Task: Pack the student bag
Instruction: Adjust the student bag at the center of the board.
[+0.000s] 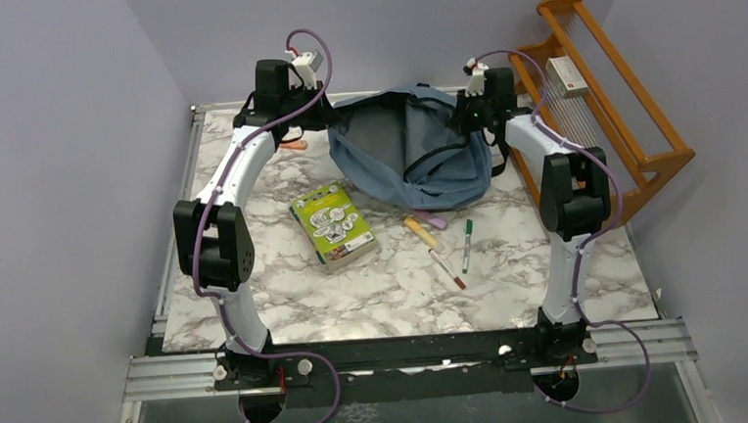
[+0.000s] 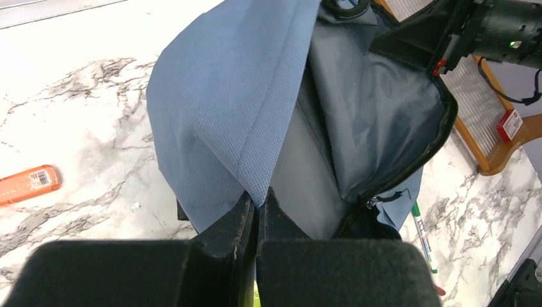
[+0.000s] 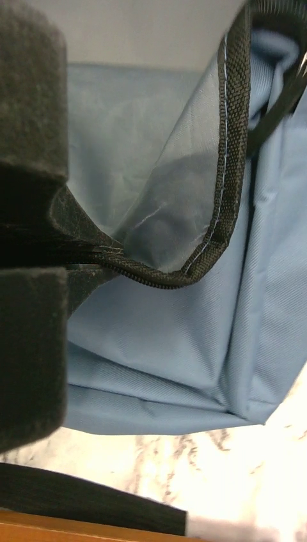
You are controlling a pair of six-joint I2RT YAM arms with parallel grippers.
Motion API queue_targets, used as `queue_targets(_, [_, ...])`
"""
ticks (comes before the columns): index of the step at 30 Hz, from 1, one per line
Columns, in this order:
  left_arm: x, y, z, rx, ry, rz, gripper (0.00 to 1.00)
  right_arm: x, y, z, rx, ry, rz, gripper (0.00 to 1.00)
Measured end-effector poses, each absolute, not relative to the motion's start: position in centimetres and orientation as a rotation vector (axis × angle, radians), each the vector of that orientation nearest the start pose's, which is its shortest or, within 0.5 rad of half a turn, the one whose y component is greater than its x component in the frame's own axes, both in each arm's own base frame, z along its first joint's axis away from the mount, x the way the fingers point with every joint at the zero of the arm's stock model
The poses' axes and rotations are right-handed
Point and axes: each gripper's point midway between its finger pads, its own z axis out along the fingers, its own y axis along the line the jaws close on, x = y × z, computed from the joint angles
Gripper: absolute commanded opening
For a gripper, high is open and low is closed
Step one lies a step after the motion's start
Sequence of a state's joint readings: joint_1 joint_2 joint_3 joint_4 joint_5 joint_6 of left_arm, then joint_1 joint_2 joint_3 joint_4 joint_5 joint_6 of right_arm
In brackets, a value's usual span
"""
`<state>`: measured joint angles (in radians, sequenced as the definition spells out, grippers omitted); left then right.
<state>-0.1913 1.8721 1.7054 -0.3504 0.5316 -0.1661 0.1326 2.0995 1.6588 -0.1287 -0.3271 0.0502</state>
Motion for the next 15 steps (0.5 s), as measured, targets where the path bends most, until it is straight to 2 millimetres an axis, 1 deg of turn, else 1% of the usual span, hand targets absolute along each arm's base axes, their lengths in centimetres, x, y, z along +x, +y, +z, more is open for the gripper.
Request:
queue_targets(2, [49.5,-19.3,23.9,0.358,2.069,-0.769,0.00,56.6,12.7,11.2,-0.239,2.159,0.418,0.21])
queue_targets(4, [49.4,-19.2,23.8,0.359,2.071,-0.768,0.00,56.4,12.2,10.2,-0.203,2.185,0.389,0.31])
queue_targets(6, [49.4,-19.2,23.8,0.360,2.074,-0.768,0.00,56.3,11.7,9.7,-0.175,2.198,0.360,0.40])
queue_targets(8, [49.3,-19.2,23.7,0.359,2.078,-0.768,0.00,56.3,11.4,9.5,-0.157,2.203,0.338,0.47])
queue_targets(10, [49.3,-19.2,23.7,0.360,2.080,-0.770,0.00,56.4,11.1,9.4,-0.151,2.203,0.324,0.51])
queue_targets(13, [49.1,-19.4,23.8,0.365,2.081,-0.781,0.00,56.0,11.2,9.4,-0.162,2.197,0.326,0.55])
queue_targets(15, [49.0,-19.5,24.3,0.371,2.079,-0.789,0.00,55.7,11.3,9.9,-0.176,2.188,0.338,0.56])
